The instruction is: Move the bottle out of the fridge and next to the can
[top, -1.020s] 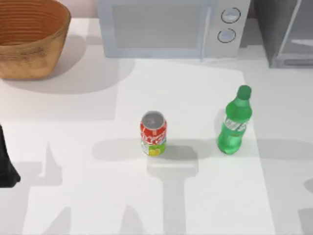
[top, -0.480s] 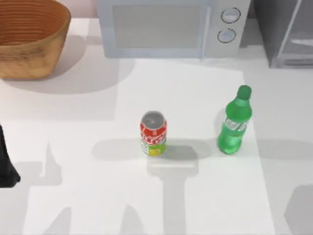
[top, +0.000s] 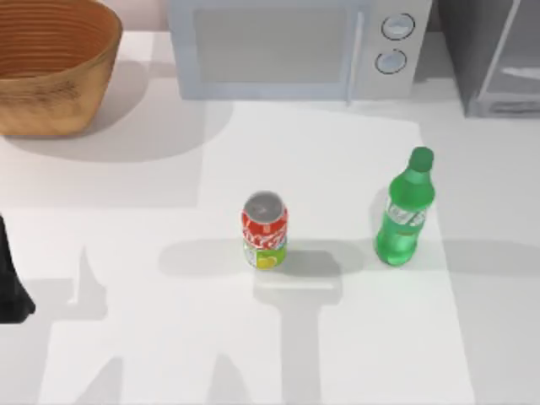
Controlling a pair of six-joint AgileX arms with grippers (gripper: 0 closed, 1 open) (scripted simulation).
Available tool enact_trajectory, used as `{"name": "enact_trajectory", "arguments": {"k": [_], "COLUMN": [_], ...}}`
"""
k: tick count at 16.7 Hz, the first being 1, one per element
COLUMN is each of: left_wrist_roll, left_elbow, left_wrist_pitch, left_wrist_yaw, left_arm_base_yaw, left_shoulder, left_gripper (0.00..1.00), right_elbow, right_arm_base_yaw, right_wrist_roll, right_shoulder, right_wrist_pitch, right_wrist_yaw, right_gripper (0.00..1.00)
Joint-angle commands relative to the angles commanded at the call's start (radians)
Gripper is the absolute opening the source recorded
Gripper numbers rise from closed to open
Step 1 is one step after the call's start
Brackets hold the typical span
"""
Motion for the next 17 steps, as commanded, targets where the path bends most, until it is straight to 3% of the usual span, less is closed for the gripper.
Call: {"name": "enact_trajectory", "arguments": {"k": [3,10,13,17], "left_wrist_roll": [0.0,0.0,0.0,0.0], "left_elbow": [0.0,0.0,0.0,0.0], "left_wrist_pitch": [0.0,0.0,0.0,0.0], "left_wrist_yaw": [0.0,0.0,0.0,0.0], "left_arm_base_yaw": [0.0,0.0,0.0,0.0], "left_shoulder": [0.0,0.0,0.0,0.0], "left_gripper": [1.0,1.0,1.0,1.0], "right_elbow": [0.024,0.022,0.018,0.01], "right_arm_base_yaw": [-0.066,-0.057,0.004,0.165], "right_wrist_roll": [-0.072,-0.063,0.031,0.295], "right_shoulder": [0.072,0.074,0.081,0.09], "right_wrist_pitch": [0.0,0.011,0.092,0.307], "right_wrist_yaw": [-0.035,-0.035,-0.027,0.004], "right_gripper": [1.0,1.0,1.0,1.0]}}
